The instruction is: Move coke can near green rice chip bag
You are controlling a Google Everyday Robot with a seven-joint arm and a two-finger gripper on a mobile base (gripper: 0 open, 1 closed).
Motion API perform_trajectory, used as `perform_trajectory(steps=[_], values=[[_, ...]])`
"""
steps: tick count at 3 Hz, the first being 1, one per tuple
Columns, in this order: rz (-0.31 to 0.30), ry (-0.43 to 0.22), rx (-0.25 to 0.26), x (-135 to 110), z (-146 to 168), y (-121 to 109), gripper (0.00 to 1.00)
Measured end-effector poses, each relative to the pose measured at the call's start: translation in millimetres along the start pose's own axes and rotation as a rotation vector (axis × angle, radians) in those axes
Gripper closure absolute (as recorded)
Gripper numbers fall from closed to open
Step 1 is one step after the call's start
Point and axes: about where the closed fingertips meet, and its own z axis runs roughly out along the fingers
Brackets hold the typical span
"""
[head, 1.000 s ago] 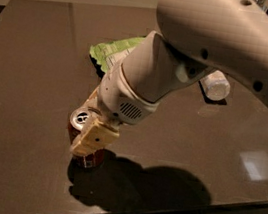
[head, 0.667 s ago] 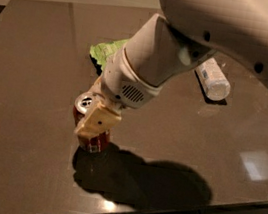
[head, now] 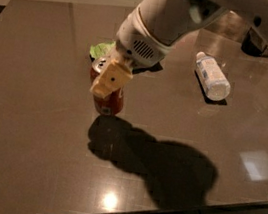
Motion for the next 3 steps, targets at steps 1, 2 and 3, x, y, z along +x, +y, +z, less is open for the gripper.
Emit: perform_trajectory(steps=[1,2,3], values=[[0.051,0.011,0.06,4,-6,-44,1.0],[0.081,0.013,0.093,14,-1,-73,1.0],[0.106,0.014,0.101,21,7,-95,1.0]])
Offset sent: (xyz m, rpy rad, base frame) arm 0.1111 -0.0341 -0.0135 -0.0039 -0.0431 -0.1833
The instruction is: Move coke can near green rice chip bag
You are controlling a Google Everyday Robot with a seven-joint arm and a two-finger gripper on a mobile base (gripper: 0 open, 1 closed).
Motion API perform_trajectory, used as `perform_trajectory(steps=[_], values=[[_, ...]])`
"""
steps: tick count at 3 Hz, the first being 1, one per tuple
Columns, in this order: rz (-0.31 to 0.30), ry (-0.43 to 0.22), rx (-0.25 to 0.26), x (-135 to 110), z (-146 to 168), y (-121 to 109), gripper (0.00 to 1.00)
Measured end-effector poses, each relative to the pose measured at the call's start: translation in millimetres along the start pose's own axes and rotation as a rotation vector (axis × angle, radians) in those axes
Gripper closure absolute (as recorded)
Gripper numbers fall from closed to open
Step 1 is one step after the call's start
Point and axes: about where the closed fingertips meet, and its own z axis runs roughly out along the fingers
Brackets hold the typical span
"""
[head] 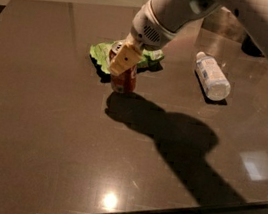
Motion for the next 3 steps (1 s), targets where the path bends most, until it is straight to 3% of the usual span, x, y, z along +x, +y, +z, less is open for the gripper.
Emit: perform_trajectory(steps=[1,2,3], values=[[0.019,0.011,0.0,2,10,-16,1.0],[0.037,0.014,-0.011,5,20,-28,0.86],[0.048,0.014,-0.019,9,26,-37,0.62]])
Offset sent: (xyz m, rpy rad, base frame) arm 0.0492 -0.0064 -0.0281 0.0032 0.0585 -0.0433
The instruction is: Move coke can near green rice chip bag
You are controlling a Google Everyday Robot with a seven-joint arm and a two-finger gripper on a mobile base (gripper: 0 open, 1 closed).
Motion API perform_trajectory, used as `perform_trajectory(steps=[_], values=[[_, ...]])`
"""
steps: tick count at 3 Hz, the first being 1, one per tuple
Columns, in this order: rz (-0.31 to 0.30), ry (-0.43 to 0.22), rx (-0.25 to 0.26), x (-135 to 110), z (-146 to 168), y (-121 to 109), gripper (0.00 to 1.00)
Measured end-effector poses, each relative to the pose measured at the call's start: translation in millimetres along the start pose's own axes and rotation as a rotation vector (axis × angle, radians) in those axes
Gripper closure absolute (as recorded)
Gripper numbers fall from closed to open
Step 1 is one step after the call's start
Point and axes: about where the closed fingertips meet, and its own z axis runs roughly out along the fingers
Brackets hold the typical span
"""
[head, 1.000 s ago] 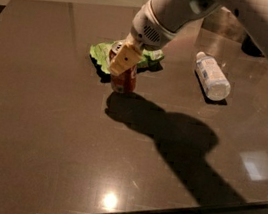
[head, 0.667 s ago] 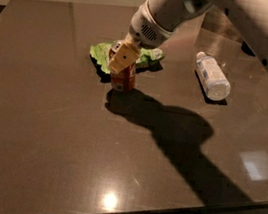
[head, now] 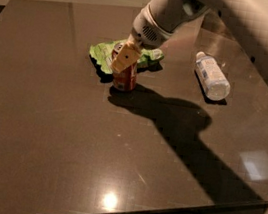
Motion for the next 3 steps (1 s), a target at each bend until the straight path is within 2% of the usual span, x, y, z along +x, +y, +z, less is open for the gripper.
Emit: perform_trajectory(steps=[2,3], values=[[-0.004,0.004,-0.005,1.5,4.1,-3.5,0.17],[-0.005,0.005,-0.008,1.0,5.9,-2.8,0.0]])
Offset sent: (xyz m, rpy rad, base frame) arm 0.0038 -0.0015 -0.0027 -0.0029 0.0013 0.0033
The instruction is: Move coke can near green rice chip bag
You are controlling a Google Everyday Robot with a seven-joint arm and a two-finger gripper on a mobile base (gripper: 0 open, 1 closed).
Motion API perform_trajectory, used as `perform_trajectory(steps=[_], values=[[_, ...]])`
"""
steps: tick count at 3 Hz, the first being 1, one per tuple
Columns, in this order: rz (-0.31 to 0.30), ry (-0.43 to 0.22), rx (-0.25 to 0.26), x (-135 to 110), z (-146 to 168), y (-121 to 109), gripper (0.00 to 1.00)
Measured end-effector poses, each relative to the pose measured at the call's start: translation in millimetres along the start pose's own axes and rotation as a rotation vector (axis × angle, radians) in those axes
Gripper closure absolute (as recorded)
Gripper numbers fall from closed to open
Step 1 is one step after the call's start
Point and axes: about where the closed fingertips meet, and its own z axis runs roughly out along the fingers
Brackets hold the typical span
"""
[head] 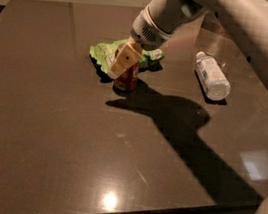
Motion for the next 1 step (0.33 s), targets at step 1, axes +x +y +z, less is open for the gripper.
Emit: perform_trajectory(steps=[1], values=[[0.0,0.0,0.0,0.0,0.2,0.1,0.0]])
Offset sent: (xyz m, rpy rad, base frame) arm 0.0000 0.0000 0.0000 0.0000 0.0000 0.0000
